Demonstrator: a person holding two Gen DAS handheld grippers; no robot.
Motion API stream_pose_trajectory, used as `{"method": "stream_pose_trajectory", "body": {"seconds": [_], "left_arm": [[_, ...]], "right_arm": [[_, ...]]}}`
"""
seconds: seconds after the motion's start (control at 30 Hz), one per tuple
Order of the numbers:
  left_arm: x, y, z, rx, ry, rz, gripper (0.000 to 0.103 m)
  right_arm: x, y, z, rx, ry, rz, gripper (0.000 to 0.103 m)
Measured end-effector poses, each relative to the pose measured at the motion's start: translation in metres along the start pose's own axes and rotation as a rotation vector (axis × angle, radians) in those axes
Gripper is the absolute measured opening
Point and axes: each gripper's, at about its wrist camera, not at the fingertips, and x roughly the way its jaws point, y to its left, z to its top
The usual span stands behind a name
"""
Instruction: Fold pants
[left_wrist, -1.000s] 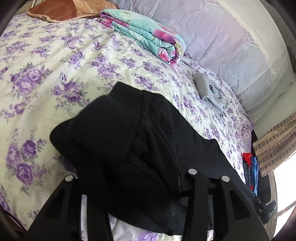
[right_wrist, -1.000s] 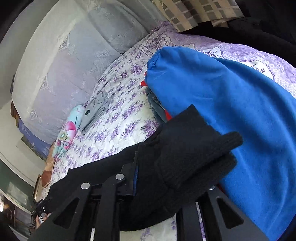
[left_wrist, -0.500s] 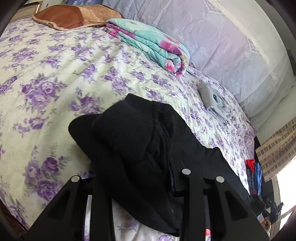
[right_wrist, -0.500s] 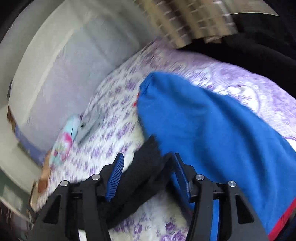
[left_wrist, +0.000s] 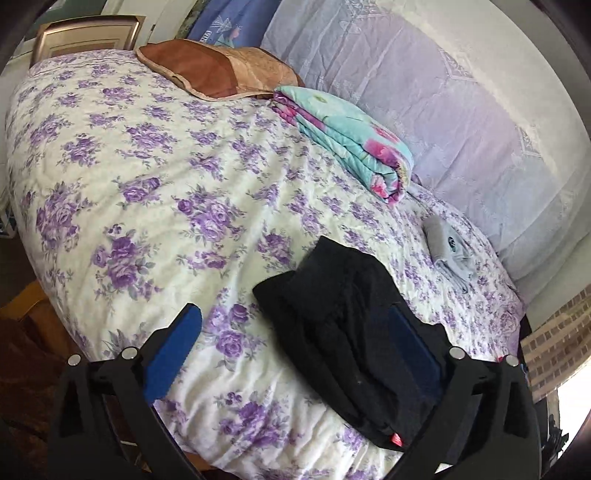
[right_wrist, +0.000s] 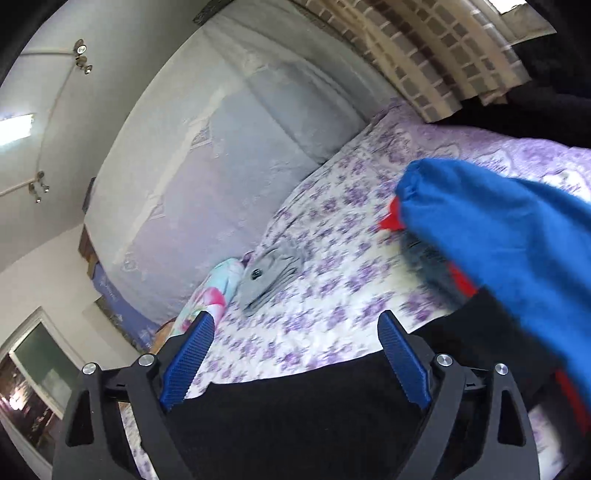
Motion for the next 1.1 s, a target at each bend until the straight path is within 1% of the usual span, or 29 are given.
{"method": "stream_pose_trajectory", "body": {"seconds": [0.03,0.07,0.1,0.13,0.2,0.3,0.47,0.57,0.63,0.7,0.77,0.83,0.9,0.97,1.03,1.1], "left_arm": [[-0.002,-0.007,-0.002,0.014,0.001,-0.010,0.091],[0.000,-0.013,-0.002,0.026,0.011,-0.024,0.077],[0.003,-0.018,-0.003,0.028,0.030,-0.046,0.068],[0.008,-0.022,-0.004,0.026,0.056,-0.068,0.066],[0.016,-0.027,-0.008,0.019,0.085,-0.076,0.061],[0.024,-0.032,-0.011,0.016,0.107,-0.092,0.061],[0.034,-0.033,-0.012,0.006,0.134,-0.055,0.061],[0.038,-0.035,-0.015,0.017,0.139,-0.017,0.061],[0.040,-0.040,-0.022,0.036,0.138,0.010,0.062],[0.040,-0.051,-0.031,0.082,0.121,0.038,0.069],[0.036,-0.067,-0.040,0.151,0.083,0.083,0.074],[0.032,-0.083,-0.049,0.218,0.042,0.130,0.077],[0.030,-0.096,-0.058,0.289,0.022,0.158,0.085],[0.029,-0.104,-0.064,0.336,0.002,0.195,0.089],[0.034,-0.106,-0.070,0.357,0.013,0.205,0.089],[0.040,-0.103,-0.072,0.343,0.040,0.191,0.089]], "right_arm": [[0.007,0.006,-0.006,0.005,0.026,0.024,0.091],[0.013,0.011,-0.011,0.007,0.054,0.038,0.091],[0.017,0.015,-0.016,0.007,0.081,0.049,0.091],[0.018,0.019,-0.021,0.003,0.103,0.057,0.091],[0.013,0.025,-0.028,-0.020,0.116,0.052,0.091],[-0.001,0.028,-0.032,-0.050,0.098,0.021,0.094],[-0.014,0.017,-0.031,-0.010,0.074,0.008,0.095],[-0.011,0.015,-0.036,0.005,0.095,0.008,0.095],[-0.006,0.018,-0.044,-0.009,0.124,-0.011,0.095],[0.003,0.026,-0.054,-0.050,0.169,-0.036,0.095],[0.013,0.036,-0.065,-0.108,0.211,-0.055,0.095],[0.021,0.048,-0.076,-0.165,0.237,-0.068,0.095],[0.026,0.056,-0.085,-0.210,0.257,-0.079,0.095],[0.030,0.061,-0.092,-0.237,0.275,-0.089,0.095],[0.031,0.062,-0.094,-0.235,0.289,-0.083,0.095],[0.030,0.061,-0.094,-0.221,0.289,-0.081,0.095]]}}
